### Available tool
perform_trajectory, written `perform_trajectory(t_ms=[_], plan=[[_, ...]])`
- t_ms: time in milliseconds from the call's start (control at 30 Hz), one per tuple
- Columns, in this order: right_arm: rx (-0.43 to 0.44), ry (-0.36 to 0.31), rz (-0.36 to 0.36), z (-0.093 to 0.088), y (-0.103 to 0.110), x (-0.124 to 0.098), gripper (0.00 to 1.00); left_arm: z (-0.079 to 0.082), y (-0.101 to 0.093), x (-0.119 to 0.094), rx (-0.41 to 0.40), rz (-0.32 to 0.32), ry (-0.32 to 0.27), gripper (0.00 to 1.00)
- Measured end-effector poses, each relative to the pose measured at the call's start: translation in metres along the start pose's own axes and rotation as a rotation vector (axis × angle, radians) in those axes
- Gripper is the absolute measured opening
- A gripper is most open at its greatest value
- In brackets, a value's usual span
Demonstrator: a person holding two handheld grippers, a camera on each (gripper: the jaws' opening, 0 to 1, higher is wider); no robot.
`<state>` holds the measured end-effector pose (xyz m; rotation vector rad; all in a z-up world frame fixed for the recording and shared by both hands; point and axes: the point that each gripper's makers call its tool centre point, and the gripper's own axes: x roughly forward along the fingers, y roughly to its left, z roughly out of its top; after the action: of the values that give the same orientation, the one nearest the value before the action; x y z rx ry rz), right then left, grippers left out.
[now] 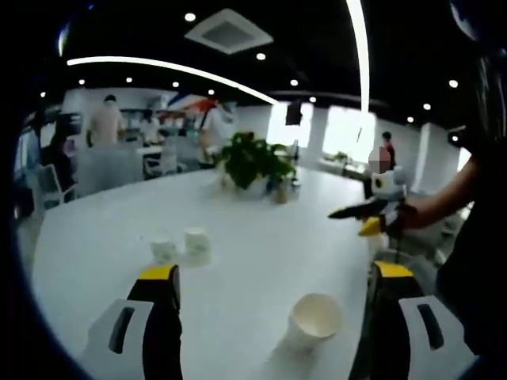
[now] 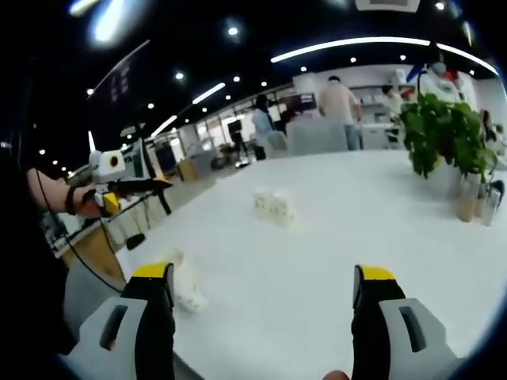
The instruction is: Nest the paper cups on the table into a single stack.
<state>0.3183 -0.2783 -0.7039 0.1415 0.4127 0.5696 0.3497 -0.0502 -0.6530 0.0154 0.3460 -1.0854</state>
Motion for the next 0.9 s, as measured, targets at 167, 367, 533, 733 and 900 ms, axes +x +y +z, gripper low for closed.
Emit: perform_trajectory(t_ms=[167, 367, 533, 733, 900], plan=[[-0.014, 0.0, 0.005, 0.005, -0.002, 0.004, 0.92, -0.002, 0.001, -0.002, 0.002, -0.003, 0.001, 1.0], [-0.041, -0.006, 0.007, 0.015, -0.006, 0.007, 0.92, -0.006, -0.005, -0.006, 0.001, -0.031, 0.013, 1.0], [-0.052, -0.006, 0.008, 0.021, -0.011, 0.013, 0.92, -0.009, -0.011, -0.01, -0.002, -0.049, 0.015, 1.0], [-0.083, -0.006, 0.021, 0.035, -0.013, 0.022, 0.92, -0.01, -0.015, -0.011, -0.006, -0.055, 0.012, 1.0], [-0.104, -0.015, 0.03, 0.048, -0.017, 0.033, 0.92, -0.009, -0.016, -0.013, -0.004, -0.055, 0.006, 1.0]])
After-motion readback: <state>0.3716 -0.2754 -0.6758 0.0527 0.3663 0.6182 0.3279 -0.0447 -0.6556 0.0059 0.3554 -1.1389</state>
